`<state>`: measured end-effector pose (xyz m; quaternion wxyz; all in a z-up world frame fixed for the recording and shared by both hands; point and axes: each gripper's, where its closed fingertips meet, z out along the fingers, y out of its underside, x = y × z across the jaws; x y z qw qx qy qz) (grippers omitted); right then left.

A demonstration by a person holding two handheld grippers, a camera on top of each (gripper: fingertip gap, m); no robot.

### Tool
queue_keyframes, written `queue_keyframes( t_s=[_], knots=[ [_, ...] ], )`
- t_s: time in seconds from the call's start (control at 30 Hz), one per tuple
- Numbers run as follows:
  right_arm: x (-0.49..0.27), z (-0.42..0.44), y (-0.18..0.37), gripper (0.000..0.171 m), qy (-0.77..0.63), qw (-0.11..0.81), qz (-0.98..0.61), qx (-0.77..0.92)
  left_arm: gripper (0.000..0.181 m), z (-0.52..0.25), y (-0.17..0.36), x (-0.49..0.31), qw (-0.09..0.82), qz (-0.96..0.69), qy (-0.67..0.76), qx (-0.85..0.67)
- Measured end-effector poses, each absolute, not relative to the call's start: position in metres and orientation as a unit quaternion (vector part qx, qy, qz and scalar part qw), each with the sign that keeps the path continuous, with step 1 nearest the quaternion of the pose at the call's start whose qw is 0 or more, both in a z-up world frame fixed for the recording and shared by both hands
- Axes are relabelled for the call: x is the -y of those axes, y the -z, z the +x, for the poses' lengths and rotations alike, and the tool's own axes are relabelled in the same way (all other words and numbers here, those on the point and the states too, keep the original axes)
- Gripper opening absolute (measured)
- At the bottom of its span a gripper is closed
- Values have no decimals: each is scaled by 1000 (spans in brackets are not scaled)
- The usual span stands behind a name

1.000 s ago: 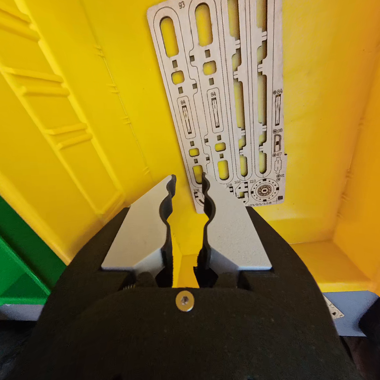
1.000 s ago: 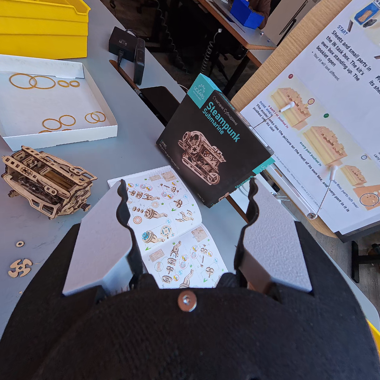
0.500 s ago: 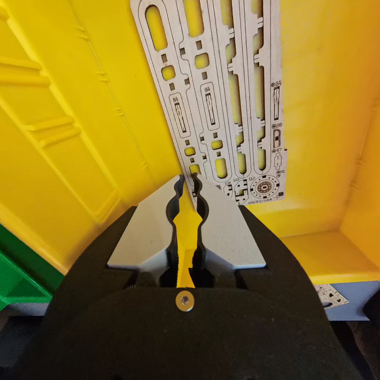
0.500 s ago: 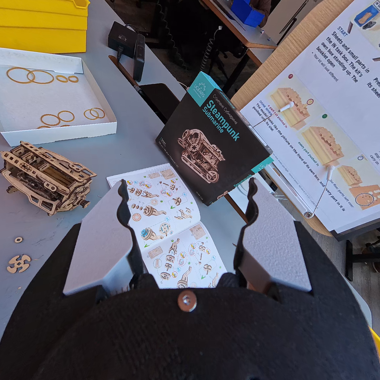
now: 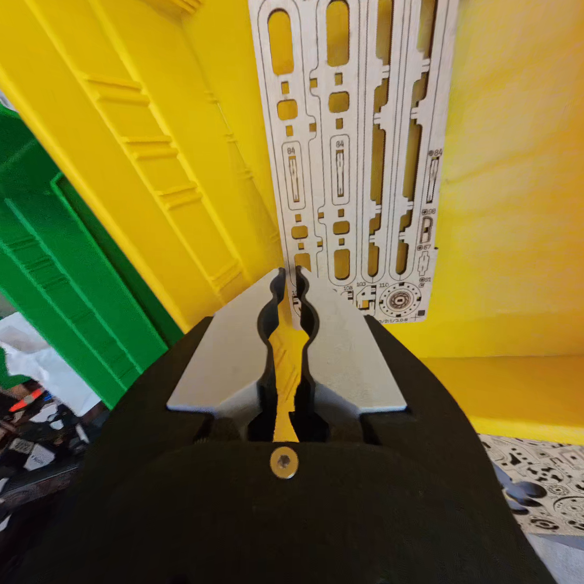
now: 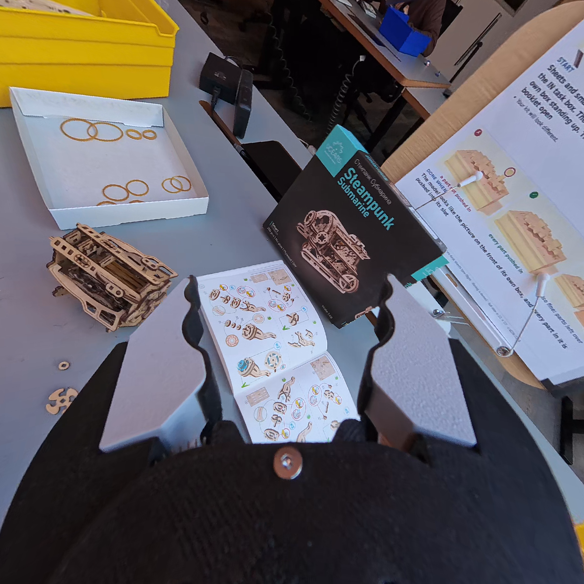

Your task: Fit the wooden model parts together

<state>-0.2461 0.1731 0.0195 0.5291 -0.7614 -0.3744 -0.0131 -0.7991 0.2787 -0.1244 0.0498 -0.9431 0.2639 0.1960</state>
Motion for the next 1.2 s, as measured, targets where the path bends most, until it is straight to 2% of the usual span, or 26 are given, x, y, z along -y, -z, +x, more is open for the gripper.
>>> queue_keyframes(
  t_s=[0.17,0.37,0.53,0.67,0.83,1.03,1.2],
  knots=[
    [-167,-284,-2,112,-16,516,-750,414,5,-799,58,-282,64,-859,-378,-338],
    [-157,-330,23,112,-60,503,-733,455,5,-777,-7,-268,53,-755,-516,-402],
    [-150,-358,27,112,-120,521,-712,455,5,-743,-54,-245,58,-693,-571,-436],
    [-135,-375,22,111,-188,523,-690,463,5,-696,-110,-222,116,-663,-587,-450],
    [-101,-390,-25,106,-383,515,-648,411,5,-601,-187,-175,242,-649,-553,-463],
    [-73,-406,-121,90,-636,489,-540,255,5,-470,-253,-123,401,-622,-471,-479],
    [-93,-363,-192,91,-708,542,-440,107,5,-389,-274,-90,496,-605,-389,-486]
  ],
)
